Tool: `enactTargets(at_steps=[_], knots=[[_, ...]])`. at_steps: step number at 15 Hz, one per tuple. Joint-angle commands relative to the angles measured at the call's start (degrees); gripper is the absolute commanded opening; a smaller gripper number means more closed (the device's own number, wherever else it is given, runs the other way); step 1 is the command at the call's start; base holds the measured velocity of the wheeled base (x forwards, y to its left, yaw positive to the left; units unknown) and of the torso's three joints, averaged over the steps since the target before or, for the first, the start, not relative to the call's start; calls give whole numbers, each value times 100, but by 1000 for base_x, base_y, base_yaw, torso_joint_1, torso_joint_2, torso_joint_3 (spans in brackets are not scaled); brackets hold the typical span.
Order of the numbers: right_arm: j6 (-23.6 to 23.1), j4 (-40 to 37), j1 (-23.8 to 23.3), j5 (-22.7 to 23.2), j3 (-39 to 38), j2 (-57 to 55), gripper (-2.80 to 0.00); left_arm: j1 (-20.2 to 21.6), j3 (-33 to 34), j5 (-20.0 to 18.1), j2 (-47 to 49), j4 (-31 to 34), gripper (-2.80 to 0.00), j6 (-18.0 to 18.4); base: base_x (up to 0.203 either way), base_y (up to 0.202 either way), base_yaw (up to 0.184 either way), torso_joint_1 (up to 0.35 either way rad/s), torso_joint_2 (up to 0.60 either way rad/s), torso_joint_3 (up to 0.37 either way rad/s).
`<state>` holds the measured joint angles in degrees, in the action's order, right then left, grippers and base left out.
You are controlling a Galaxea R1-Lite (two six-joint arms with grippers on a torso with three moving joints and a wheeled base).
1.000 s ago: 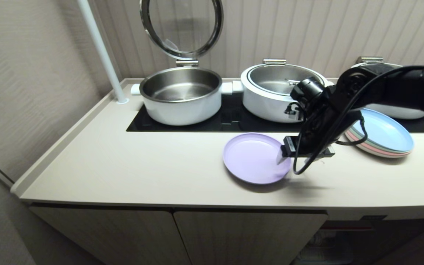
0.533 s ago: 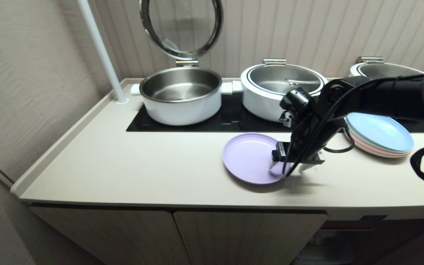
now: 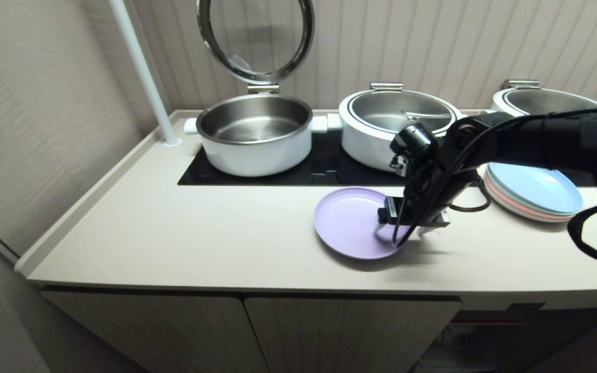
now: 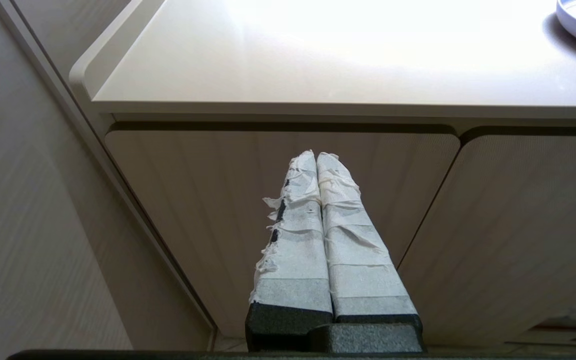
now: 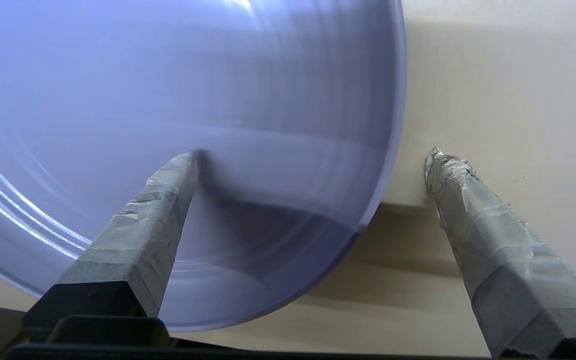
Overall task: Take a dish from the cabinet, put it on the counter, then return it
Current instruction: Pick up the plate from the table
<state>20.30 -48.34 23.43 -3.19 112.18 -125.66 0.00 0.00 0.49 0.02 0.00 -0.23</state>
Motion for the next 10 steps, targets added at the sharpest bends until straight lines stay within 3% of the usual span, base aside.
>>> enactTargets(at_steps=[1, 10], knots=[[-64, 51, 4, -46, 23, -37, 0, 0, 0, 4, -2, 0, -280, -3, 0, 0, 0, 0, 0, 0], [-316, 79, -5, -68, 23, -46, 0, 0, 0, 4, -2, 0, -280, -3, 0, 0, 0, 0, 0, 0]])
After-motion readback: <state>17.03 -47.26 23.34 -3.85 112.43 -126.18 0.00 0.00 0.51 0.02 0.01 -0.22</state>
